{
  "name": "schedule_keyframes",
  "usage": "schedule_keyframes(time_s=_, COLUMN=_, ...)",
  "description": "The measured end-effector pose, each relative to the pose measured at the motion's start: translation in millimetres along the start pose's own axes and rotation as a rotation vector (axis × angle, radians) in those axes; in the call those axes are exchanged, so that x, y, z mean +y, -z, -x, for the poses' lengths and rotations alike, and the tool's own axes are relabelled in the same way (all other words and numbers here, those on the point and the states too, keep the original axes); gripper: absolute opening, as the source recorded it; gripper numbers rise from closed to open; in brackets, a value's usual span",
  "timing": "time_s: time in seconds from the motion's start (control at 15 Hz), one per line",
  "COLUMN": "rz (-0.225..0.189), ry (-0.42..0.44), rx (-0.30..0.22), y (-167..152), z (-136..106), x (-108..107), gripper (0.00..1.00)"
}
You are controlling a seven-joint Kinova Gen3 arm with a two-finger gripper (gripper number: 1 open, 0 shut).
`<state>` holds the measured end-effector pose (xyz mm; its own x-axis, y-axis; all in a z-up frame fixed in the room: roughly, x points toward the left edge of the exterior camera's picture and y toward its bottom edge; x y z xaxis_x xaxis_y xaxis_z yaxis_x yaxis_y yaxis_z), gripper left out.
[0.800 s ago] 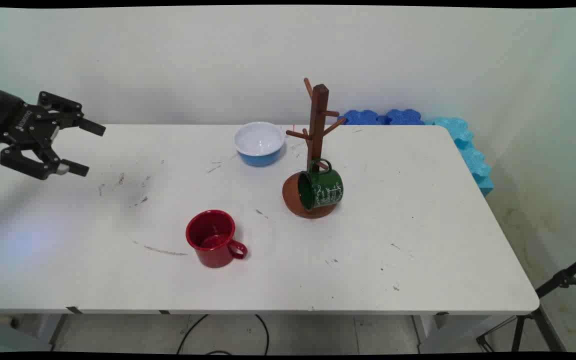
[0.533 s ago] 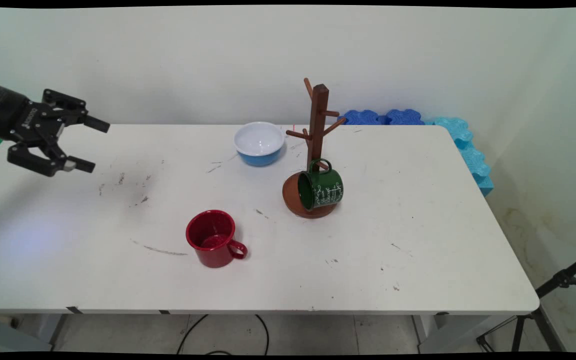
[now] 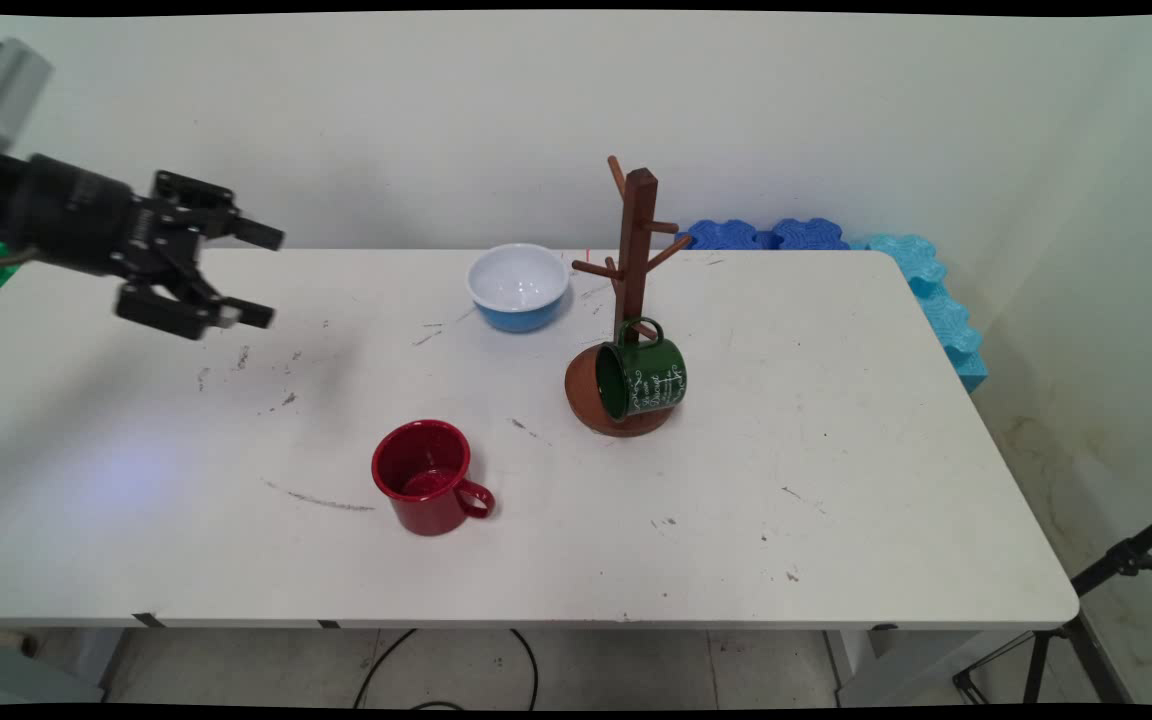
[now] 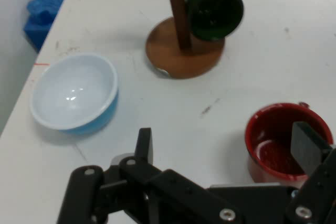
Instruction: Pick up the green mug from the rack
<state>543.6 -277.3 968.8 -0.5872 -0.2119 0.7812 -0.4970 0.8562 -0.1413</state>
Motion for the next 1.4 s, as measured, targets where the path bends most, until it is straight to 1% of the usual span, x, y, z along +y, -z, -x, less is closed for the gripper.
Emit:
schedule_keyframes(time_s=0.27, rz=-0.046, ry=0.049, rx=-0.011, y=-41, z=-17, x=15, gripper=1.0)
schedule_keyframes(time_s=0.53, rz=-0.065, ry=0.092, rx=-0.011, y=-73, z=-32, x=28, gripper=1.0)
schedule_keyframes(time_s=0.8, rz=-0.093, ry=0.158, rx=-0.021, y=-120, z=-51, x=48, gripper=1.0)
schedule_keyframes(time_s=1.07, rz=-0.119, ry=0.234, rx=-0.023, y=-163, z=-57, x=65, gripper=1.0)
schedule_keyframes(time_s=1.4, rz=-0.132, ry=0.33, rx=0.004, y=-206, z=-57, x=82, gripper=1.0)
